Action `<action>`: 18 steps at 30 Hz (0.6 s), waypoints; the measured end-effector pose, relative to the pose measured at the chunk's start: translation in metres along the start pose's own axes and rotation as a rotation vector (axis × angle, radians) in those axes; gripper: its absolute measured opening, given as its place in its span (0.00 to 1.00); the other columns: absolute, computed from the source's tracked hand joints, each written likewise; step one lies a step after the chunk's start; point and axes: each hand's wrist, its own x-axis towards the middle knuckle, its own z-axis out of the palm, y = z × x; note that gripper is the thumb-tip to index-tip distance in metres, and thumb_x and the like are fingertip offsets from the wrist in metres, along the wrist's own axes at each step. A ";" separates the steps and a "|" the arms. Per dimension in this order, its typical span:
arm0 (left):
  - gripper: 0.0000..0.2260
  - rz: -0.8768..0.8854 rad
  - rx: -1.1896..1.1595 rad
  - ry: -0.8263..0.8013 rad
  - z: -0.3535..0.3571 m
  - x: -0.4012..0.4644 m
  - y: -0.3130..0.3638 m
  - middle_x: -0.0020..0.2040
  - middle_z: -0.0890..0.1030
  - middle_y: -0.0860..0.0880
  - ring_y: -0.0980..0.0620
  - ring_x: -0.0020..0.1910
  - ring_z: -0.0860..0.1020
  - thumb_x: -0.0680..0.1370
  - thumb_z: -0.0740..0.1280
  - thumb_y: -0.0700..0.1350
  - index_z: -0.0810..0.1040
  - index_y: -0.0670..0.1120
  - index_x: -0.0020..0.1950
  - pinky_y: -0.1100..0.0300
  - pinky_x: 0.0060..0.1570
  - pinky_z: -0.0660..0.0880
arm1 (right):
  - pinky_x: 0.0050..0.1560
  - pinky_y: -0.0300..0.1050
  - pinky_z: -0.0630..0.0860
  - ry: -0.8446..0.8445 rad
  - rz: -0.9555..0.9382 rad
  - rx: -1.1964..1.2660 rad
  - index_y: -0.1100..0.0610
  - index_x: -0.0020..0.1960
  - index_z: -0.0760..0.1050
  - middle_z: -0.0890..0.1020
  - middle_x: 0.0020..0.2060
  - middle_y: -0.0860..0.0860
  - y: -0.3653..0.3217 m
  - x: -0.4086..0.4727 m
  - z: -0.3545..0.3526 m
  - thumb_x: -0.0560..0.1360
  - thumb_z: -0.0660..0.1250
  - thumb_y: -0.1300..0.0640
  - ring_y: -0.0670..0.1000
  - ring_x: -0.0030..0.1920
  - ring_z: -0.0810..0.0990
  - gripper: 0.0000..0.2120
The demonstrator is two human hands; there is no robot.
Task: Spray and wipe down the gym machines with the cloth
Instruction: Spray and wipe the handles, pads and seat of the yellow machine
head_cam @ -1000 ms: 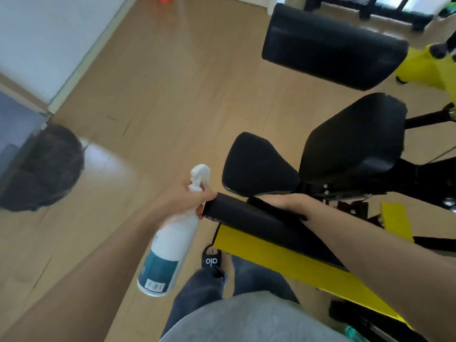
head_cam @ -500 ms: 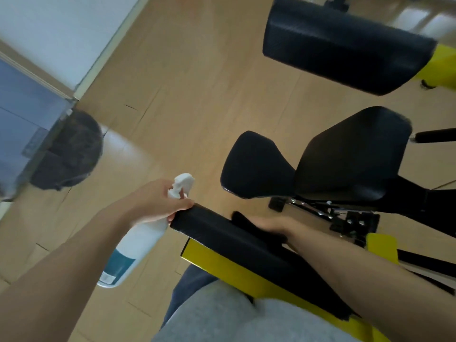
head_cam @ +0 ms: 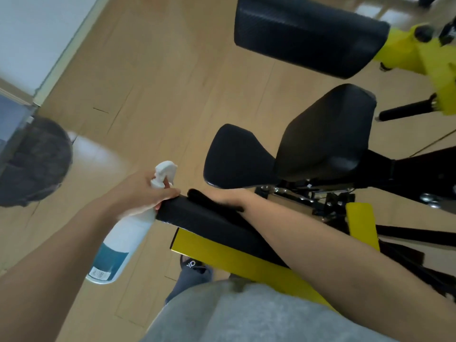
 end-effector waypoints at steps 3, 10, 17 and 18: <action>0.14 0.017 -0.011 -0.005 0.000 -0.001 -0.001 0.41 0.81 0.43 0.43 0.45 0.79 0.77 0.74 0.56 0.78 0.47 0.43 0.52 0.45 0.70 | 0.75 0.49 0.60 0.060 0.126 0.034 0.58 0.76 0.66 0.70 0.72 0.54 0.012 -0.016 -0.002 0.82 0.54 0.35 0.56 0.73 0.67 0.32; 0.12 0.074 -0.092 0.016 0.005 -0.008 -0.004 0.46 0.80 0.42 0.48 0.44 0.75 0.78 0.74 0.54 0.78 0.47 0.49 0.52 0.49 0.71 | 0.77 0.53 0.57 0.233 0.596 -0.007 0.50 0.80 0.58 0.62 0.79 0.50 0.158 -0.046 -0.034 0.63 0.57 0.16 0.56 0.77 0.63 0.57; 0.12 0.113 -0.114 0.044 0.007 -0.005 -0.007 0.42 0.80 0.42 0.49 0.40 0.75 0.78 0.74 0.52 0.79 0.44 0.47 0.53 0.42 0.68 | 0.39 0.44 0.74 0.402 0.716 0.143 0.59 0.69 0.72 0.80 0.49 0.58 0.153 -0.096 -0.016 0.83 0.56 0.40 0.55 0.48 0.80 0.26; 0.12 0.109 -0.113 0.033 0.006 -0.005 -0.008 0.42 0.80 0.42 0.49 0.40 0.75 0.78 0.74 0.52 0.80 0.43 0.48 0.54 0.42 0.68 | 0.39 0.43 0.74 0.413 0.704 0.134 0.59 0.65 0.74 0.81 0.50 0.57 0.147 -0.104 -0.009 0.85 0.54 0.43 0.55 0.49 0.80 0.23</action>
